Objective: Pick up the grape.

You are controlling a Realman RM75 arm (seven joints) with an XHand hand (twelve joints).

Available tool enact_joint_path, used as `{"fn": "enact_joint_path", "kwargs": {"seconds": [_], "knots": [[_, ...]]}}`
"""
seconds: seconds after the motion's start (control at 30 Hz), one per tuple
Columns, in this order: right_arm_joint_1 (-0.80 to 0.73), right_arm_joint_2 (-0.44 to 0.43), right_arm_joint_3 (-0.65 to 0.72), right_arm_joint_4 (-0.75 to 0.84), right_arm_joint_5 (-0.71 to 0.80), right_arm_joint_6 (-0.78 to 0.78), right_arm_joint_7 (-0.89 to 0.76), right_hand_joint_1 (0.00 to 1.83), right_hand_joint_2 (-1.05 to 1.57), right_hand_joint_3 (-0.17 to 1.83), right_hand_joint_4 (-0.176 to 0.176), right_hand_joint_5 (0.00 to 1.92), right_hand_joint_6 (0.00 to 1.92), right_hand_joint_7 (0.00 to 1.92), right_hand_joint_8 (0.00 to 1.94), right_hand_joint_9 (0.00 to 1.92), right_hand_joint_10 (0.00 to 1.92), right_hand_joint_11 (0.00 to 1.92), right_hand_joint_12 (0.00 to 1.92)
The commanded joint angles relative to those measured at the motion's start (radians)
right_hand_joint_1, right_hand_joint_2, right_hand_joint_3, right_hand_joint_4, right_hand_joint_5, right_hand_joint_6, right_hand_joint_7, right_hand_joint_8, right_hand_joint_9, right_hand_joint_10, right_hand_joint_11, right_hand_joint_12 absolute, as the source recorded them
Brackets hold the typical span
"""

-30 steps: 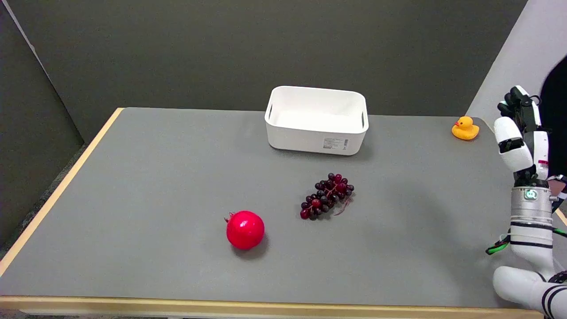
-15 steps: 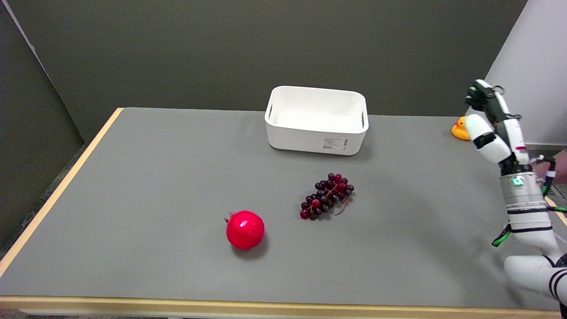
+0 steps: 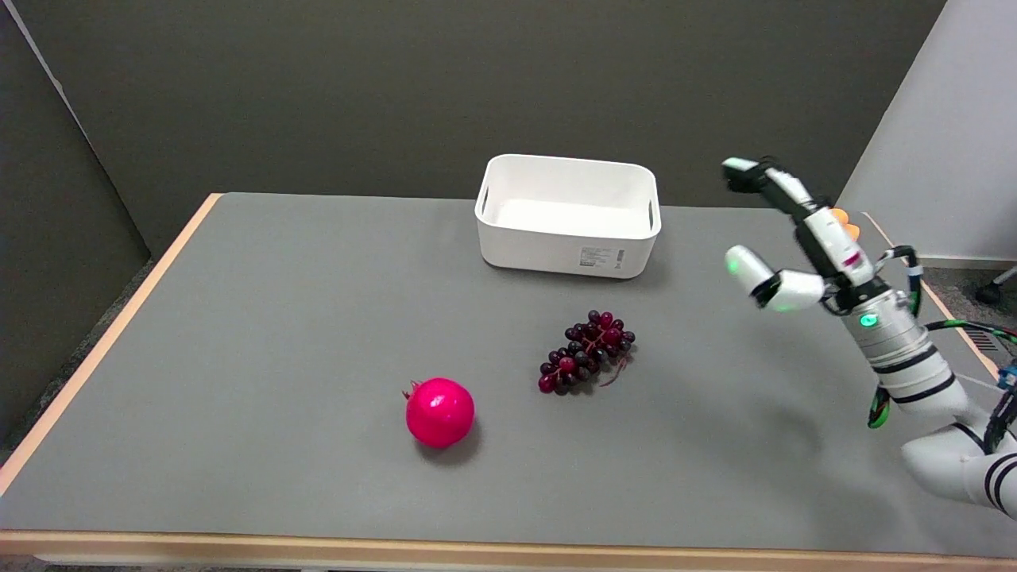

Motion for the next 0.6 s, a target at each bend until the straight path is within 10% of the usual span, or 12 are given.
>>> {"fn": "enact_joint_path", "kwargs": {"seconds": [0.03, 0.6], "knots": [[-0.077, -0.043, -0.055, 0.154, -0.380, 0.090, -0.344, 0.69, 0.69, 1.01, 0.013, 0.22, 0.47, 0.28, 0.39, 0.21, 0.73, 0.00, 1.08], [-0.055, -0.115, -0.124, 0.168, -0.549, -0.034, -0.474, 0.75, 0.68, 1.02, -0.020, 0.25, 0.50, 0.32, 0.45, 0.22, 0.76, 0.00, 1.10]]}}
